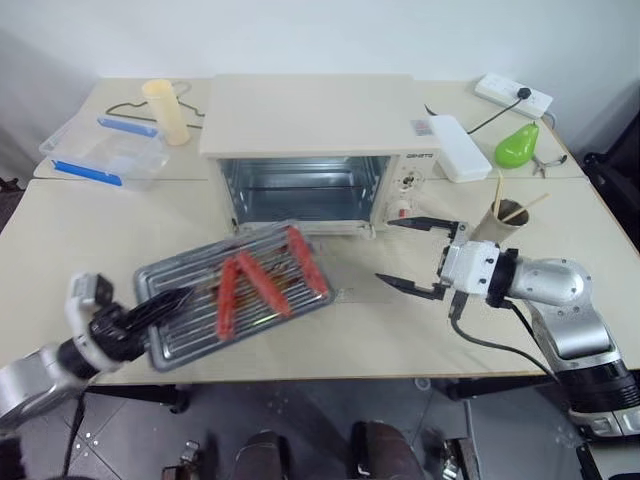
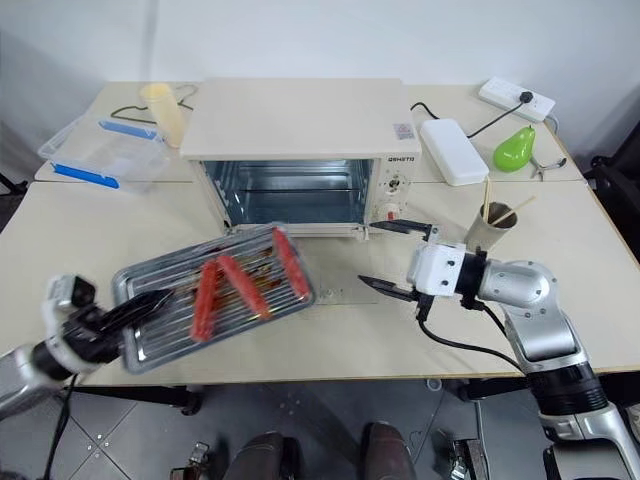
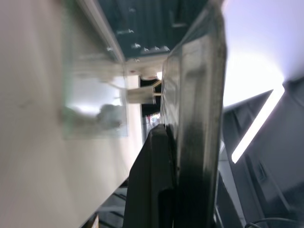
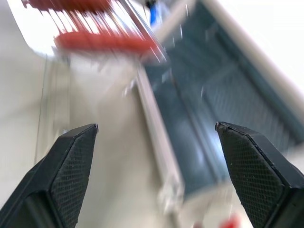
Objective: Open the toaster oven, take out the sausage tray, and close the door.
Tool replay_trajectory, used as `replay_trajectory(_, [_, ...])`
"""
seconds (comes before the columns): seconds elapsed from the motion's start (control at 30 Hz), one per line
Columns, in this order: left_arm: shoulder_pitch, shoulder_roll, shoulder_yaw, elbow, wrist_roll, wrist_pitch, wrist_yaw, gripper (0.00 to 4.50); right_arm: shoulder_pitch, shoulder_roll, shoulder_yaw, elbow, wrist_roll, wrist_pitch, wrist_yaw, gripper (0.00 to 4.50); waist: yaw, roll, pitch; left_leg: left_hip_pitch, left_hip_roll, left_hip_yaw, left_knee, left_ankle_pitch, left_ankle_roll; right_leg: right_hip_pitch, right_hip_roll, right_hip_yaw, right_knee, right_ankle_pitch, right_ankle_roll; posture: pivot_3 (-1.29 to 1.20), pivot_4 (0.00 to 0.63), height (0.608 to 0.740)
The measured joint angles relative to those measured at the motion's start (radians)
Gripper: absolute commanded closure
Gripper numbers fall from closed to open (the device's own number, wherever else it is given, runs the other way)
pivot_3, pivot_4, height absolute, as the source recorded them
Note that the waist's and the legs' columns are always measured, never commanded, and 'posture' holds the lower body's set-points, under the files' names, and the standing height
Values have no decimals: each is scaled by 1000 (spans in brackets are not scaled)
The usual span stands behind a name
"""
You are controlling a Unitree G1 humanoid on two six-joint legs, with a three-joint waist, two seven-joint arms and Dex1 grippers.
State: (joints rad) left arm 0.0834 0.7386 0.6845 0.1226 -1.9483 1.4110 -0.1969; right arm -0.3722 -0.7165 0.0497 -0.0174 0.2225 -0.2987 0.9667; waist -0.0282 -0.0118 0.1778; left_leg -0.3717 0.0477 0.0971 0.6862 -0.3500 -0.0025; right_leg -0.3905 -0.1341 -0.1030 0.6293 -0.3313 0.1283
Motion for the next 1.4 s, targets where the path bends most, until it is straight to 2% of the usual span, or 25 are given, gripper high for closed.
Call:
replay_trajectory(0.13, [111, -35, 83, -53, 0, -57, -42, 4500, 17, 0, -21, 37, 6, 39, 4, 338, 4, 0, 0, 0, 0, 0, 0, 0, 0, 1, -1, 1, -1, 0, 0, 0, 150, 740])
replay_trajectory(0.23, [155, -140, 190, -88, 1, -145, -44, 4500, 34, 3, -30, 69, 27, 95, 2, 338, 3, 0, 0, 0, 0, 1, 0, 0, 0, 1, -1, 1, -2, 0, 0, 0, 150, 740])
replay_trajectory(0.3, [171, -245, 273, -137, 1, -222, -29, 4500, 35, 7, -35, 91, 46, 138, 9, 338, 1, 0, 0, 0, 0, 1, 0, 0, 0, 1, -1, 1, -2, 0, 0, 0, 150, 740])
replay_trajectory(0.47, [210, -391, 325, -239, 1, -315, 36, 4500, 35, 8, -36, 105, 97, 255, 35, 338, 4, 0, 0, 0, 0, 1, 0, 0, 1, 1, -2, 1, -2, 0, 0, 0, 150, 740])
replay_trajectory(0.6, [176, -537, 338, -297, 1, -428, 129, 4500, 28, 28, -39, 154, 140, 380, 36, 1279, 10, -2, -1, 1, -1, 1, 1, -1, 2, 2, -2, 0, -2, 0, 0, 0, 150, 740])
replay_trajectory(0.73, [66, -573, 355, -309, 0, -554, 277, 4500, -3, 48, -39, 228, 138, 470, 8, 2623, 25, -2, -1, 1, -1, 1, 5, -1, 2, 4, 0, 0, -2, 0, 0, 0, 150, 740])
replay_trajectory(0.9, [-26, -605, 315, -315, -1, -585, 380, 4500, -15, 84, -38, 275, 137, 494, 15, 4310, 30, -2, -1, 0, -2, -1, 7, -2, 4, 7, -1, -1, -3, 0, 0, 0, 150, 740])
replay_trajectory(0.93, [-43, -606, 304, -317, -1, -589, 399, 4500, -17, 95, -35, 289, 132, 483, 23, 4465, 30, -2, -1, 0, -3, -1, 7, -3, 4, 8, 0, -1, -4, 0, 0, 0, 150, 740])
replay_trajectory(1.1, [-101, -620, 287, -324, -1, -647, 498, 4500, -46, 142, -17, 377, 118, 413, 96, 4465, 22, -2, -1, 2, -1, -1, 7, -3, 3, 9, 2, -1, -4, 0, 0, 0, 150, 740])
replay_trajectory(1.23, [-112, -628, 296, -324, -1, -662, 517, 4500, -75, 176, -15, 427, 106, 374, 117, 4465, 22, -2, -1, 2, -1, -1, 8, -3, 2, 9, 3, -1, -4, 0, 0, 0, 150, 740])
replay_trajectory(1.4, [-135, -615, 328, -308, -1, -694, 549, 4500, -86, 237, -9, 414, 122, 371, 172, 4465, 25, -2, -1, 2, -1, -1, 8, -3, 2, 9, 3, -1, -4, 0, 0, 0, 150, 740])
